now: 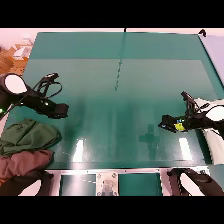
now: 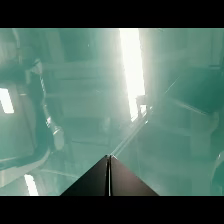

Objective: Fold the shirts.

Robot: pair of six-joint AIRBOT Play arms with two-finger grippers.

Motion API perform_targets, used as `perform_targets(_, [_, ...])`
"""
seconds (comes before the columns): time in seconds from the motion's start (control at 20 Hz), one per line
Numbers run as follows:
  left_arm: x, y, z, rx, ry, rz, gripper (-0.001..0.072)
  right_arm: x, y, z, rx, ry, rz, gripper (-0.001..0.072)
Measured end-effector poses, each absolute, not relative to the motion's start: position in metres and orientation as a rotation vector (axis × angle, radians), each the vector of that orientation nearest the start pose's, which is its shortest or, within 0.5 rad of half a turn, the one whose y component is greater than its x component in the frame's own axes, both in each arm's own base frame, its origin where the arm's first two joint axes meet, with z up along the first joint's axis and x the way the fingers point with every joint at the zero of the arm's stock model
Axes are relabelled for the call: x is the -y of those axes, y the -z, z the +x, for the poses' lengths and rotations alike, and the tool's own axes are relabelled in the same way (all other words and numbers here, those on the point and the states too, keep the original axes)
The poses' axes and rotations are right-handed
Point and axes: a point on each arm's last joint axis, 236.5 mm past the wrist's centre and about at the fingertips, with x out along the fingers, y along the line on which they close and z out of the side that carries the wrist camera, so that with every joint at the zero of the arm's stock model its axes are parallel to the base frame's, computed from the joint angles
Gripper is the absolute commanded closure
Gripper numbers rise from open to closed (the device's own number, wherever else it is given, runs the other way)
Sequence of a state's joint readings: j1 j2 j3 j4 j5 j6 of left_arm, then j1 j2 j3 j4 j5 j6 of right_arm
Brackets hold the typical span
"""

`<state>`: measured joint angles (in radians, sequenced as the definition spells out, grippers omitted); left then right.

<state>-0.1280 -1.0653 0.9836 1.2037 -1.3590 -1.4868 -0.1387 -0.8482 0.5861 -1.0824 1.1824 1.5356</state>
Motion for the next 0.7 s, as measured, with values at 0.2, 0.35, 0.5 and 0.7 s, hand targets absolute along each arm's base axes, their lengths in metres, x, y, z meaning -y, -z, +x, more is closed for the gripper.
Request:
perform_targets(0.2, [0.113, -0.026, 0.279, -1.419, 0.393, -0.127, 0.0686, -0.071, 0.030, 0.240, -1.369, -0.150, 0.544, 0.0695])
perform_targets(0.35, [0.074, -0.027, 0.285, -1.421, 0.263, 0.015, 0.0166, -0.071, 0.030, 0.240, -1.369, -0.150, 0.545, 0.0695])
perform_targets(0.5, [0.016, -0.014, 0.276, -1.481, 0.037, 0.160, -0.0013, -0.071, 0.030, 0.240, -1.368, -0.150, 0.544, 0.0695])
perform_targets(0.7, [-0.038, 0.033, 0.231, -1.635, -0.150, 0.318, -0.0013, -0.071, 0.030, 0.240, -1.369, -0.150, 0.545, 0.0695])
